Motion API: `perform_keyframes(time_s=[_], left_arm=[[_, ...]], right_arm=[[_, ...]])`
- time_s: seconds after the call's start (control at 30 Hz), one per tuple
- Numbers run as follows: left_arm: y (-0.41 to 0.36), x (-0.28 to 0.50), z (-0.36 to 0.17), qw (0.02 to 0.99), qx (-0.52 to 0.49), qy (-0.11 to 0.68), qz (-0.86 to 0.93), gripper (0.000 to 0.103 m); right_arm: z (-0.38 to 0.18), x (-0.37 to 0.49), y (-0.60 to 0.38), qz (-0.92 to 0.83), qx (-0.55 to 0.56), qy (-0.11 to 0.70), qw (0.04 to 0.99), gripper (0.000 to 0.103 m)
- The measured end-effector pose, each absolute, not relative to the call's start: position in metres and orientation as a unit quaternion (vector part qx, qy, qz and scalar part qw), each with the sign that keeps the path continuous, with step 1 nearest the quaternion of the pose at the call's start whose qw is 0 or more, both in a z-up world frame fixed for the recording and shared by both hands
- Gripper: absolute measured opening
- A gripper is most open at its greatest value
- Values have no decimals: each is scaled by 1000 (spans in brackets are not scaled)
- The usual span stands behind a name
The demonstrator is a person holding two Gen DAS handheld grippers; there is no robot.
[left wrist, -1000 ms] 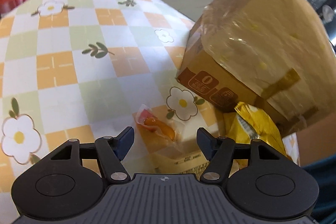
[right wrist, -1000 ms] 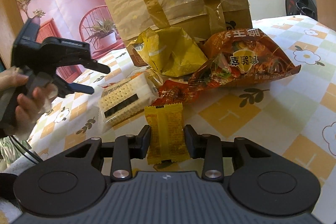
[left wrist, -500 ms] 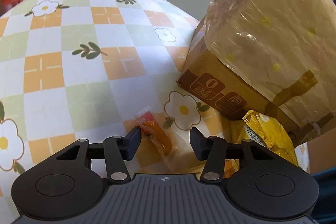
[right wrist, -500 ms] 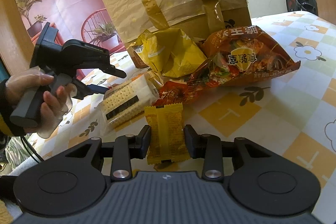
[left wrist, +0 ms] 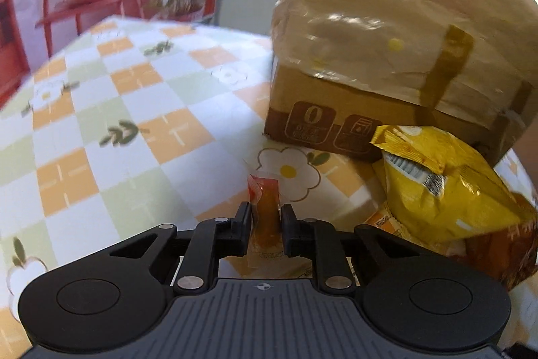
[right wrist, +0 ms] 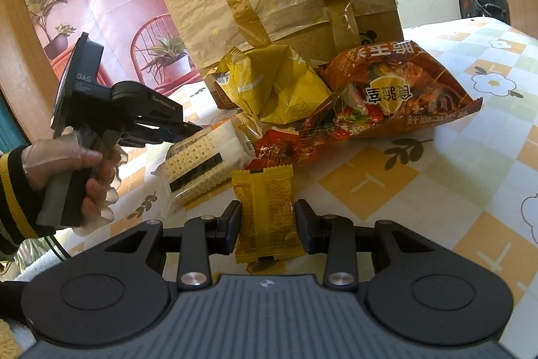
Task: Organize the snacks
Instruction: 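Grasp the small yellow wrapped snack with the right tool while the left tool grasps the orange sausage stick, then lift both held snacks and carry them over the cardboard box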
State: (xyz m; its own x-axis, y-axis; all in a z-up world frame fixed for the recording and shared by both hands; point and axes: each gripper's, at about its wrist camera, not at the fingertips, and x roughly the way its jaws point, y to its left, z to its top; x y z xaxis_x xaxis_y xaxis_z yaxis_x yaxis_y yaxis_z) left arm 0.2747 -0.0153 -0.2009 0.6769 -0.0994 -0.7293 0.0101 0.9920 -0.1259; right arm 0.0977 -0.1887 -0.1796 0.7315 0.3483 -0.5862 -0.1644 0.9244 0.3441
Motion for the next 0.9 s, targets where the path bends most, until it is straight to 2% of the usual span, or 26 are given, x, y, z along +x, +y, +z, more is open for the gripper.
perform_keyframes(time_s=[0.23, 0.5, 0.9], left_arm=[[-12, 260, -185, 927, -45, 369, -41, 20], [4, 225, -164, 930, -76, 357, -47, 20], [3, 170, -155, 934, -80, 338, -86, 20]], right_arm=[[-179, 99, -188, 138, 131, 340, 921, 37], [-173, 96, -183, 135, 115, 330, 927, 37], [-155, 88, -164, 138, 62, 304, 941, 37]])
